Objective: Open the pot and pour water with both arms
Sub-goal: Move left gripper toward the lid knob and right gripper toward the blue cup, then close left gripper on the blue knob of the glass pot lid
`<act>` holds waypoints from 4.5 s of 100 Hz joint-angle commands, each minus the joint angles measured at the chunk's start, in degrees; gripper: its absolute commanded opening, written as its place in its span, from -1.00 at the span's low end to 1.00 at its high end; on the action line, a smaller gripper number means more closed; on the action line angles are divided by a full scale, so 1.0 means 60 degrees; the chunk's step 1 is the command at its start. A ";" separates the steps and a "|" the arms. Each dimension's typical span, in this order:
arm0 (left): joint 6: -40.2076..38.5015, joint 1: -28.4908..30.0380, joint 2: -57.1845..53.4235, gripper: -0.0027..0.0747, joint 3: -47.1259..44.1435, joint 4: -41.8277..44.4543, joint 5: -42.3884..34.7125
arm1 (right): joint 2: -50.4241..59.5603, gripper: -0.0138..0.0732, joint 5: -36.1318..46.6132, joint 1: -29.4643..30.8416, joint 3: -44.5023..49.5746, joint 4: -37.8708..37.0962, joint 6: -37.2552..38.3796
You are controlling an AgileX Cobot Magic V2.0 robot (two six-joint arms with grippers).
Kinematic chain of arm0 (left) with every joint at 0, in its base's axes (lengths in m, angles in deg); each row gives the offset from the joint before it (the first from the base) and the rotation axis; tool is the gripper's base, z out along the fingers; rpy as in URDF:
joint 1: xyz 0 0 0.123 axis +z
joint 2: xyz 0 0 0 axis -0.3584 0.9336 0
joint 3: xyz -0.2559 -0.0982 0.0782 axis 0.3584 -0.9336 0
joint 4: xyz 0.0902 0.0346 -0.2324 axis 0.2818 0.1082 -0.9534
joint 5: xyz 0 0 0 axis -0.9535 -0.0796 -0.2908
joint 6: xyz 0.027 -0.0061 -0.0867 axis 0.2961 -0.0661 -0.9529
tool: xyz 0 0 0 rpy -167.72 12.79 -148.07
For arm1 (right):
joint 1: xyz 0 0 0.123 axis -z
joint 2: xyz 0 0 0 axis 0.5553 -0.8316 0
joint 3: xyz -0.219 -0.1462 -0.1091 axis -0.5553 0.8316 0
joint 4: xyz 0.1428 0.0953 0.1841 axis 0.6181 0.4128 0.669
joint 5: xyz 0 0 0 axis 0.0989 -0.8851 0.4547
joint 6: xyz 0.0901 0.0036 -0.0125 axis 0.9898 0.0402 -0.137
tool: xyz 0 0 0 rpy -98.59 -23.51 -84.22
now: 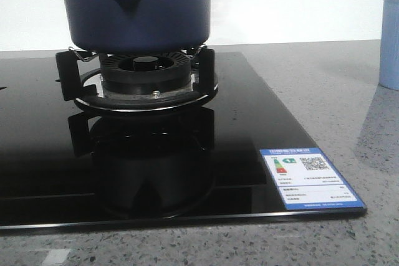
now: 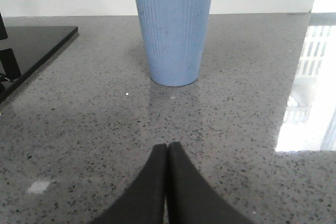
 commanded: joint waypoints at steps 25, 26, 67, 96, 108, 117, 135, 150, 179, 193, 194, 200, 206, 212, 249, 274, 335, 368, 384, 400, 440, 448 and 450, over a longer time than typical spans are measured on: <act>-0.0076 0.0010 -0.0271 -0.98 -0.0083 -0.0006 -0.0736 | 0.0182 -0.80 0.0691 0.0052 0.0253 -0.0048 -0.0088; -0.0076 0.0010 -0.0271 -0.98 -0.0083 -0.0006 -0.0736 | 0.0182 -0.80 0.0691 0.0052 0.0253 -0.0048 -0.0088; -0.0076 0.0010 -0.0271 -0.98 -0.0083 -0.0006 -0.0799 | 0.0182 -0.80 0.0691 0.0052 0.0253 -0.0048 -0.0088; -0.0076 0.0010 -0.0271 -0.98 -0.0083 -0.0006 -0.1140 | 0.0182 -0.80 0.1030 0.0052 0.0253 -0.0048 -0.0088; -0.0076 0.0010 -0.0271 -0.98 -0.0083 -0.0287 -0.1275 | 0.0182 -0.80 0.1261 0.0052 0.0253 0.0089 -0.0070; -0.0076 0.0010 -0.0271 -0.98 -0.0083 -0.1061 -0.1342 | 0.0182 -0.80 0.1679 0.0052 0.0253 0.0756 -0.0070; -0.0076 0.0010 -0.0271 -0.98 -0.0083 -0.3331 -0.1593 | 0.0182 -0.80 0.2680 0.0052 0.0253 0.2966 -0.0070; -0.0076 0.0010 -0.0271 -0.98 0.0003 -0.5113 -0.1694 | 0.0182 -0.80 0.3065 0.0052 0.0191 0.3725 -0.0070; 0.0657 0.0010 0.0257 -0.98 0.2041 -0.4666 -0.0336 | -0.0202 -0.80 0.1258 0.0052 -0.1619 0.3100 -0.0088; 0.2426 -0.0008 0.1371 -0.98 0.3831 -0.4474 0.1106 | -0.1454 -0.80 -0.0068 0.0052 -0.3068 0.1985 -0.0088; 0.2592 -0.0008 0.1505 -0.98 0.3926 -0.4474 0.1289 | -0.1528 -0.80 -0.0163 0.0052 -0.3216 0.1945 -0.0088; 0.3210 -0.0008 0.2071 -0.98 0.4752 -0.4474 0.2070 | -0.2232 -0.80 -0.0477 0.0052 -0.3771 0.1678 -0.0125; 0.3906 -0.0078 0.2689 -0.98 0.5470 -0.4494 0.2854 | -0.2959 -0.80 -0.0715 0.0052 -0.4345 0.1631 -0.0295; 0.4071 -0.0424 0.3144 -0.98 0.5914 -0.4516 0.3018 | -0.3575 -0.80 -0.0941 0.0030 -0.4848 0.1631 -0.0588; 0.4537 -0.2411 0.5112 -0.93 0.6666 -0.4897 0.2230 | -0.5385 -0.79 -0.0927 -0.1468 -0.5754 0.1631 -0.1160; 0.4537 -0.3731 0.6155 0.25 0.6682 -0.4992 0.0838 | -0.5402 -0.16 -0.0896 -0.1490 -0.5754 0.1648 -0.1160; 0.4537 -0.5954 1.0218 0.36 0.8038 -0.4763 -0.2301 | -0.5402 0.55 -0.0915 -0.1490 -0.5754 0.1667 -0.1160; 0.4537 -0.5570 1.2589 0.55 0.9859 -0.4663 -0.2301 | -0.5402 0.55 -0.0993 -0.1490 -0.5754 0.1667 -0.1160; 0.4537 -0.5397 1.3109 0.55 1.0437 -0.4680 -0.2301 | -0.5402 0.55 -0.1031 -0.1490 -0.5754 0.1667 -0.1160; 0.4537 -0.5397 1.3485 0.55 1.0871 -0.4680 -0.2181 | -0.5402 0.55 -0.1031 -0.1490 -0.5754 0.1667 -0.1160; 0.4537 -0.5397 1.3726 0.51 1.0994 -0.4663 -0.1988 | -0.5402 0.55 -0.1052 -0.1490 -0.5754 0.1667 -0.1160; 0.4537 -0.5397 1.3726 0.38 1.0994 -0.4614 -0.1988 | -0.5402 0.55 -0.1052 -0.1490 -0.5754 0.1667 -0.1160; 0.4537 -0.5397 1.3726 0.34 1.0994 -0.4584 -0.1988 | -0.5402 0.55 -0.1052 -0.1490 -0.5754 0.1667 -0.1160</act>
